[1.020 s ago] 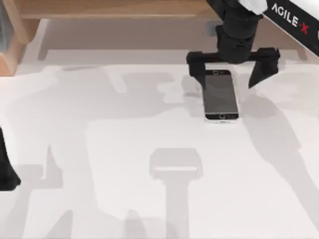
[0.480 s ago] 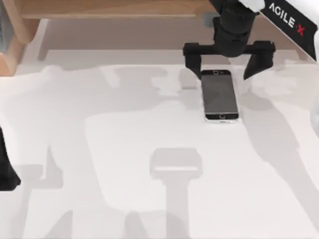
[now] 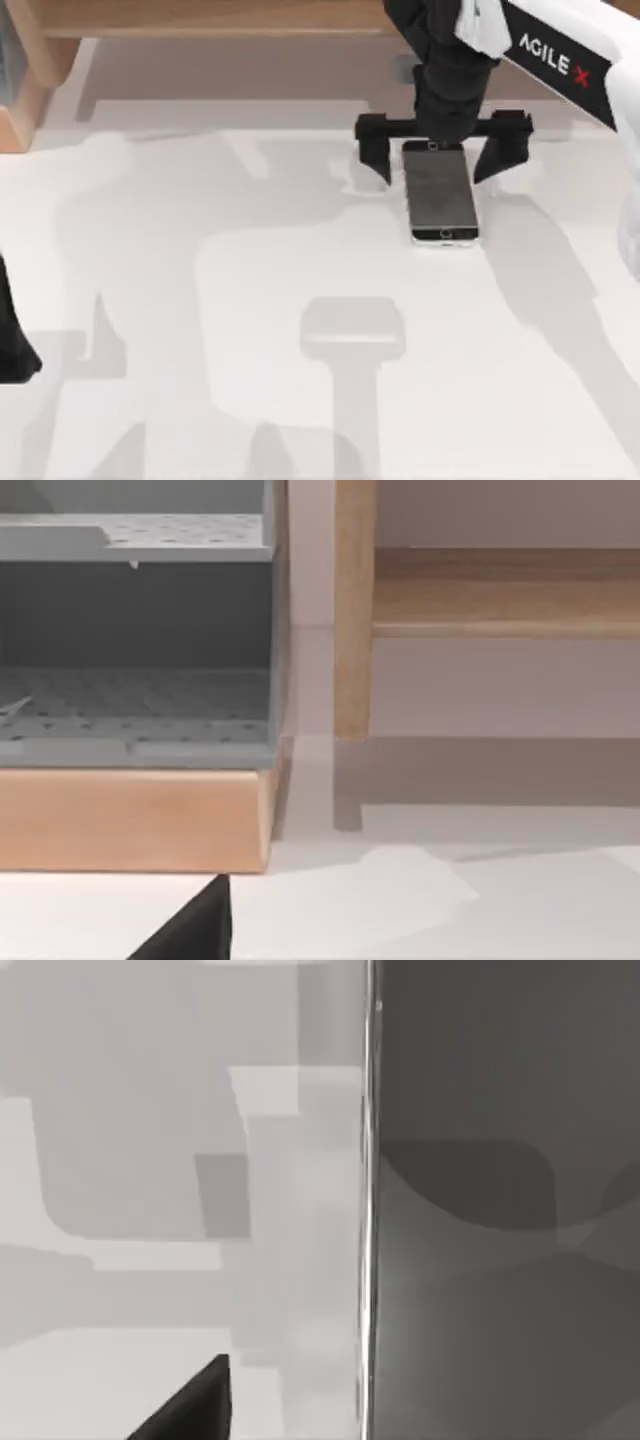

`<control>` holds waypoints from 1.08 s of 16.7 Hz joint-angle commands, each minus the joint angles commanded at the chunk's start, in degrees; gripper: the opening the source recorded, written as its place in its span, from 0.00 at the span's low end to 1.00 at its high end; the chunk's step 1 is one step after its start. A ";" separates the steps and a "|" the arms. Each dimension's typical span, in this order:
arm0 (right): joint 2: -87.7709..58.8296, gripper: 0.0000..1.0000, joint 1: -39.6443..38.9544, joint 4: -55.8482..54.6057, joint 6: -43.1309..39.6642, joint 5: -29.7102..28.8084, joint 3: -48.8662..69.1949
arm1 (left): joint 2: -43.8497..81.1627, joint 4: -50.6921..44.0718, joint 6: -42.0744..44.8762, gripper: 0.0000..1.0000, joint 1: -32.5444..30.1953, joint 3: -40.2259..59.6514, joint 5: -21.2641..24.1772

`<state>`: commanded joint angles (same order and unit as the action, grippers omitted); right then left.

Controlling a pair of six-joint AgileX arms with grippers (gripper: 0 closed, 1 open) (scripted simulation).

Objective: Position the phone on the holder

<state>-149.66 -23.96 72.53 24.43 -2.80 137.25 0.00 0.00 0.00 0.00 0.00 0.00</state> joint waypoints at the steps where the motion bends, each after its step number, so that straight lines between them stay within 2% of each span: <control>1: -0.53 1.00 0.30 -1.93 -0.24 0.00 -1.29 | 0.00 0.00 0.00 1.00 0.00 0.00 0.00; 5: -2.42 1.00 1.58 -7.30 -1.47 0.07 -4.67 | 0.00 0.00 0.00 1.00 0.00 0.00 0.00; 9: -2.51 1.00 1.65 -7.53 -1.54 0.08 -4.79 | 0.00 0.00 0.00 1.00 0.00 0.00 0.00; 18: -2.51 0.32 1.65 -7.53 -1.54 0.08 -4.79 | 0.00 0.00 0.00 1.00 0.00 0.00 0.00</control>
<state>-152.17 -22.31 65.01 22.89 -2.72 132.46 0.00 0.00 0.00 0.00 0.00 0.00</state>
